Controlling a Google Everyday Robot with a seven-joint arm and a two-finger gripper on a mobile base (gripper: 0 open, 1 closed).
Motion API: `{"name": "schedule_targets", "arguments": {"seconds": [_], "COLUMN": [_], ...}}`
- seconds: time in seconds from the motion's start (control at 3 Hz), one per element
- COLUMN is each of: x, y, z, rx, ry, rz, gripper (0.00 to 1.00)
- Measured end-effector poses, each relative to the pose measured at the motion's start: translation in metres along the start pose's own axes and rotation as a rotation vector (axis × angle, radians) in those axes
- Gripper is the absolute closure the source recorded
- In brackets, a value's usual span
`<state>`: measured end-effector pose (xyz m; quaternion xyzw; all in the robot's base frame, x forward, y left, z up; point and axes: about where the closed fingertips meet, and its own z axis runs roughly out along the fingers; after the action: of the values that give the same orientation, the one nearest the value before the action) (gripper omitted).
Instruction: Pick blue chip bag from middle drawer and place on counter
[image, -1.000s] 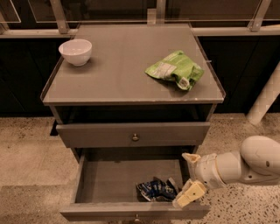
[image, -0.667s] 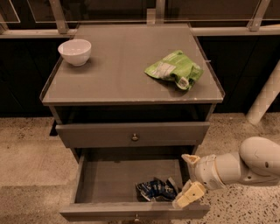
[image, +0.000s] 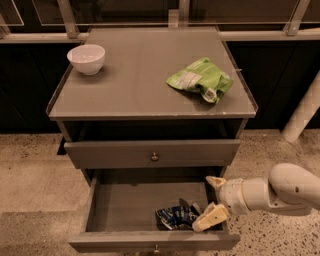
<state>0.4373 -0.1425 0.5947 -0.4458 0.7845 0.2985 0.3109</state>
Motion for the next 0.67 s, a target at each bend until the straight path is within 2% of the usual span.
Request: {"name": "schedule_targets", "arguments": {"seconds": [0.33,0.67], "x": [0.0112,0.0127], "y": [-0.0351,-0.0348], "z": [0.0496,0.0517], "rx": [-0.023,-0.027], "ry": [-0.055,-0.056], "rz": [0.032,0.035], "gripper": [0.00,0.00]}}
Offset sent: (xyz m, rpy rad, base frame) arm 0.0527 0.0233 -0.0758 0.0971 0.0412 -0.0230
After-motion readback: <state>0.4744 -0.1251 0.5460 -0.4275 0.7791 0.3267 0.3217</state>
